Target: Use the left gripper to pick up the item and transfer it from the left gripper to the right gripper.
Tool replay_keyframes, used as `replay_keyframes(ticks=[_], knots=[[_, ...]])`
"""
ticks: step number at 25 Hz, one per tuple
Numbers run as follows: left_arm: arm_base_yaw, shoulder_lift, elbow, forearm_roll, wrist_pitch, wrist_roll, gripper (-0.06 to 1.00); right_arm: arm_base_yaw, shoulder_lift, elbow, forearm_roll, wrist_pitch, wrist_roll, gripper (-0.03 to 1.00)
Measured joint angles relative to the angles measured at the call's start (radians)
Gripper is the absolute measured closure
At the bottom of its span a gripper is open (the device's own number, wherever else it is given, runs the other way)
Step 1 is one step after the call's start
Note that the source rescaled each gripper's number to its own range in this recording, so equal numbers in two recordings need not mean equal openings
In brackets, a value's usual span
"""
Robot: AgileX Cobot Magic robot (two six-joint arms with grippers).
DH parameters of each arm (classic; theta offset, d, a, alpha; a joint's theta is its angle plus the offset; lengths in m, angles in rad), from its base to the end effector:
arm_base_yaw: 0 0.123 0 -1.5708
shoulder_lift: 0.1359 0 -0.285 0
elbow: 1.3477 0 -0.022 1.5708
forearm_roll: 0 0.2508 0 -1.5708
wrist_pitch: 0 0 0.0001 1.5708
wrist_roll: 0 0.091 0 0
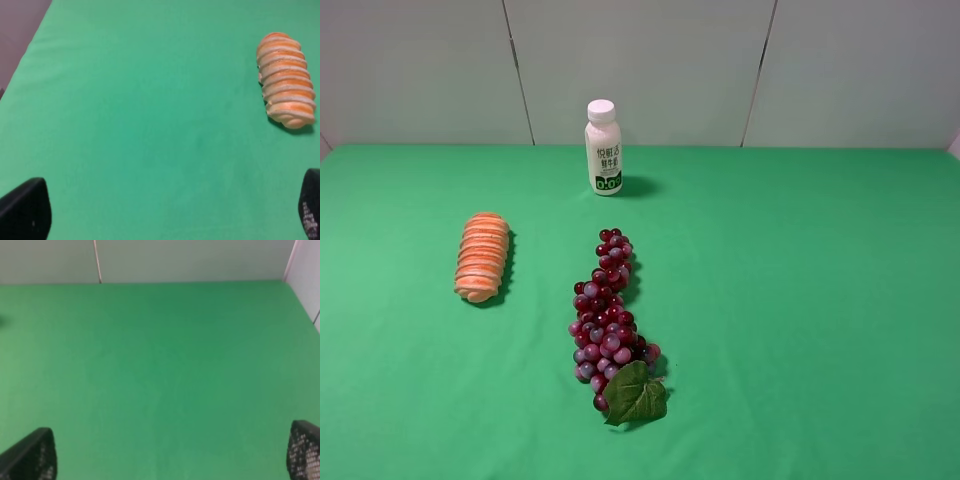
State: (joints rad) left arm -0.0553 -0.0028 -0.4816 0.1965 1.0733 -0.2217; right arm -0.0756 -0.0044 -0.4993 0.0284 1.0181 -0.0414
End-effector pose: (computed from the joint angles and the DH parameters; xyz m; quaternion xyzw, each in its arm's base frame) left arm -0.0037 0.0158 0.2724 -0.0748 0.8531 0.0271 0.5157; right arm -0.0036 0.0025 0.2806 0.0141 0.8407 -0.0175 0.5410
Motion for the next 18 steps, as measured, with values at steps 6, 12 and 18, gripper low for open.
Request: replay_keyframes(ticks=[6,12,18], knots=[[0.0,0.0,0.0,0.003,-0.008,0.0,-0.06,0.0,0.0,0.0,0.0,0.0,0.0,-0.03],[0.0,0.0,0.0,0.004,-0.008,0.0,-0.06,0.0,0.0,0.0,0.0,0.0,0.0,-0.03],[0.0,0.0,0.0,0.004,-0.008,0.0,-0.06,0.0,0.0,0.0,0.0,0.0,0.0,-0.03]])
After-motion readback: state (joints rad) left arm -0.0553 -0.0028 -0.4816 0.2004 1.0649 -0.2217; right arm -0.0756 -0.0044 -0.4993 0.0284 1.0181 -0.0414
